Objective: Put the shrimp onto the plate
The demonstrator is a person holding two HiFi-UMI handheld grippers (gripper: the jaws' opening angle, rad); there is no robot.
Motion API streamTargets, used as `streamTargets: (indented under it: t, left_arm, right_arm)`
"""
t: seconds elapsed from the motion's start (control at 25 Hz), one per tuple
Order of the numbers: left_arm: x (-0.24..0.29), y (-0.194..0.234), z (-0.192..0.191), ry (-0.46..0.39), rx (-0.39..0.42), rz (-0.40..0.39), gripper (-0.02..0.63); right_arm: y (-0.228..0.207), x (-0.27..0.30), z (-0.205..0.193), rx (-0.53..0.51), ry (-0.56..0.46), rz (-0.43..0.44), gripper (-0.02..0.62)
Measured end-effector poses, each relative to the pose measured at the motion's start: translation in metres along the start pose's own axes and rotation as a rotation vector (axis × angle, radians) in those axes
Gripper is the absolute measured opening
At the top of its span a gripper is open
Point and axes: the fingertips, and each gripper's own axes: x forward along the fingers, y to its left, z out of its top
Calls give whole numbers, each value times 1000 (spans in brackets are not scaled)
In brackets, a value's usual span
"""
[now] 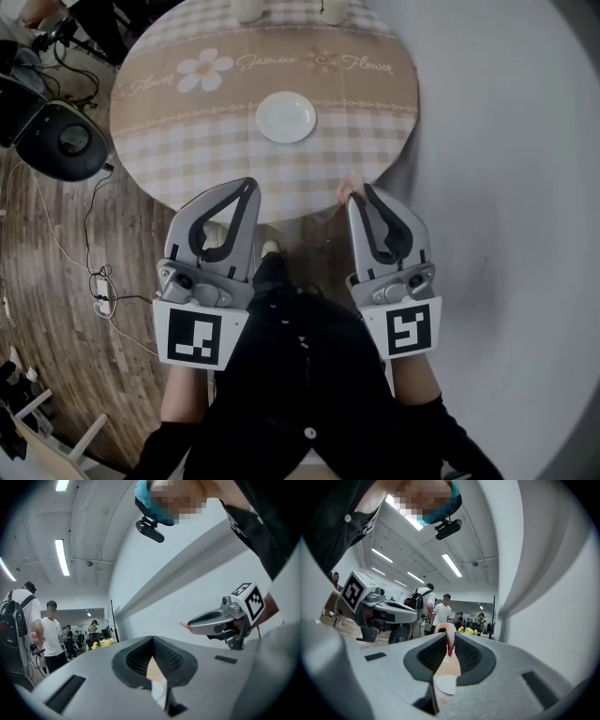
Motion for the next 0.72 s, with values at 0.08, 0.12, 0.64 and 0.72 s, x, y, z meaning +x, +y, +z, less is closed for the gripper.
streamTargets:
  t: [0.08,0.12,0.64,0.72]
  left_arm:
    - [8,11,-4,-3,0,-6,2]
    - [11,16,-6,-3,-1,-8,2]
    - [42,66,-25,-29,-19,-46,2]
    - [43,69,-26,-31,-21,-46,2]
  right_arm:
    - [-2,13,-1,-1,-1,-6,41]
    - [-3,20,-1,0,-1,-9,41]
    - [-5,84,-6,0,23,-34,40]
    - [-2,87,-5,-3,23,-30,40]
